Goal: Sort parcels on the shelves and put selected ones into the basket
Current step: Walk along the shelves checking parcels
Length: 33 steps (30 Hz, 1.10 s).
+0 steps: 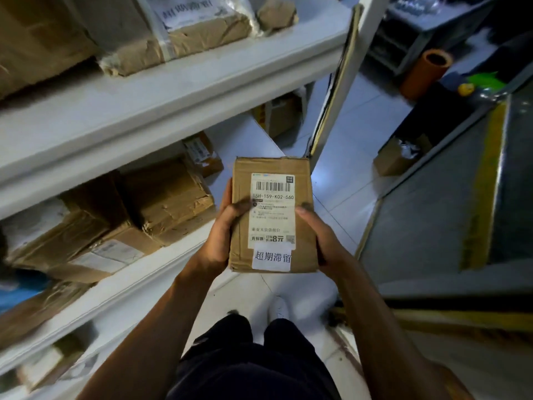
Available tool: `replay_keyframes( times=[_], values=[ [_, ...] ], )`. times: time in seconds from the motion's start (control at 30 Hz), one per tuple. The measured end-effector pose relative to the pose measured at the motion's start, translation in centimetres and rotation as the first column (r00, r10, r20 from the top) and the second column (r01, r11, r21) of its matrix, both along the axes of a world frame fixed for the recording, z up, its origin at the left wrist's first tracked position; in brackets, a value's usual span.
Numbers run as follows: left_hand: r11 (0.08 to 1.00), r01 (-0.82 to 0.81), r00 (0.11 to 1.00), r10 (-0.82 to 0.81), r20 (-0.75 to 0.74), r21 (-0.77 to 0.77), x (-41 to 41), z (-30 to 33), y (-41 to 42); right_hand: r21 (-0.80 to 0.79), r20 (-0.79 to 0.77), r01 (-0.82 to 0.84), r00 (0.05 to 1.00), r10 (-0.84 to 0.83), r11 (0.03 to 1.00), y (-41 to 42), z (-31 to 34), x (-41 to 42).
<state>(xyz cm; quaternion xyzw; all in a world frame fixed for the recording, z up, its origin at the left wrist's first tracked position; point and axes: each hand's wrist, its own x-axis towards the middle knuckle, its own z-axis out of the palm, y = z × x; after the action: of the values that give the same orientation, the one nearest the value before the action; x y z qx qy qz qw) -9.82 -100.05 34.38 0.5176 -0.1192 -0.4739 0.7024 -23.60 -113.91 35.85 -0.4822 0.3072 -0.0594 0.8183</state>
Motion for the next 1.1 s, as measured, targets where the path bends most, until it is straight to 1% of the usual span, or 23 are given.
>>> replay_keyframes(
  times=[0.07, 0.13, 0.23, 0.3, 0.37, 0.43, 0.5, 0.63, 0.7, 0.8, 0.93, 1.03, 1.1],
  values=[
    [0.997, 0.069, 0.997, -0.068, -0.033, 0.028, -0.2, -0.2, 0.6, -0.027, -0.014, 0.038, 0.999, -0.038, 0.999, 1.3, 0.4, -0.9],
    [0.989, 0.141, 0.988, -0.138, -0.066, 0.034, -0.6, -0.4, 1.3, -0.023, 0.004, 0.095, 0.996, -0.095, 0.995, 3.0, 0.7, -2.1],
    [0.968, 0.244, 0.969, -0.240, -0.066, 0.062, -1.4, -1.2, 2.3, 0.015, 0.036, 0.221, 0.975, -0.221, 0.975, 6.4, 1.1, -4.5],
    [0.947, 0.314, 0.947, -0.307, -0.096, 0.070, -2.3, -1.4, 2.7, 0.030, 0.043, 0.305, 0.951, -0.306, 0.952, 8.4, 0.6, -6.3],
    [0.911, 0.411, 0.907, -0.404, -0.120, 0.045, -3.8, -1.3, 2.9, 0.068, 0.018, 0.416, 0.908, -0.418, 0.907, 10.3, 0.2, -8.2],
    [0.885, 0.465, 0.883, -0.462, -0.084, 0.025, -5.7, -1.3, 2.9, 0.102, -0.003, 0.524, 0.850, -0.527, 0.845, 11.8, -0.1, -10.4],
    [0.845, 0.533, 0.844, -0.529, -0.087, 0.046, -7.7, -1.1, 2.5, 0.121, 0.003, 0.607, 0.791, -0.612, 0.786, 13.2, 0.0, -12.7],
    [0.722, 0.687, 0.727, -0.685, -0.054, 0.085, -13.5, -0.6, 0.8, 0.164, 0.017, 0.735, 0.665, -0.747, 0.658, 15.3, 0.1, -18.6],
    [0.660, 0.748, 0.663, -0.748, -0.032, 0.075, -17.1, -0.5, 0.1, 0.184, 0.028, 0.783, 0.600, -0.800, 0.594, 16.4, 0.2, -22.1],
    [0.558, 0.824, 0.563, -0.825, -0.043, 0.096, -23.2, -0.1, -0.7, 0.236, 0.037, 0.839, 0.497, -0.867, 0.491, 17.9, 0.6, -27.5],
    [0.421, 0.901, 0.425, -0.905, -0.024, 0.103, -31.7, -0.2, -1.4, 0.241, 0.015, 0.920, 0.316, -0.949, 0.310, 20.4, 0.7, -34.5],
    [0.284, 0.949, 0.296, -0.952, -0.076, 0.133, -37.3, -0.8, -1.1, 0.224, -0.019, 0.958, 0.187, -0.982, 0.178, 22.7, 0.2, -39.2],
    [0.195, 0.970, 0.209, -0.974, -0.085, 0.147, -40.6, -1.3, -0.9, 0.185, -0.073, 0.980, 0.093, -0.993, 0.078, 24.1, -0.5, -41.9]
  ],
)
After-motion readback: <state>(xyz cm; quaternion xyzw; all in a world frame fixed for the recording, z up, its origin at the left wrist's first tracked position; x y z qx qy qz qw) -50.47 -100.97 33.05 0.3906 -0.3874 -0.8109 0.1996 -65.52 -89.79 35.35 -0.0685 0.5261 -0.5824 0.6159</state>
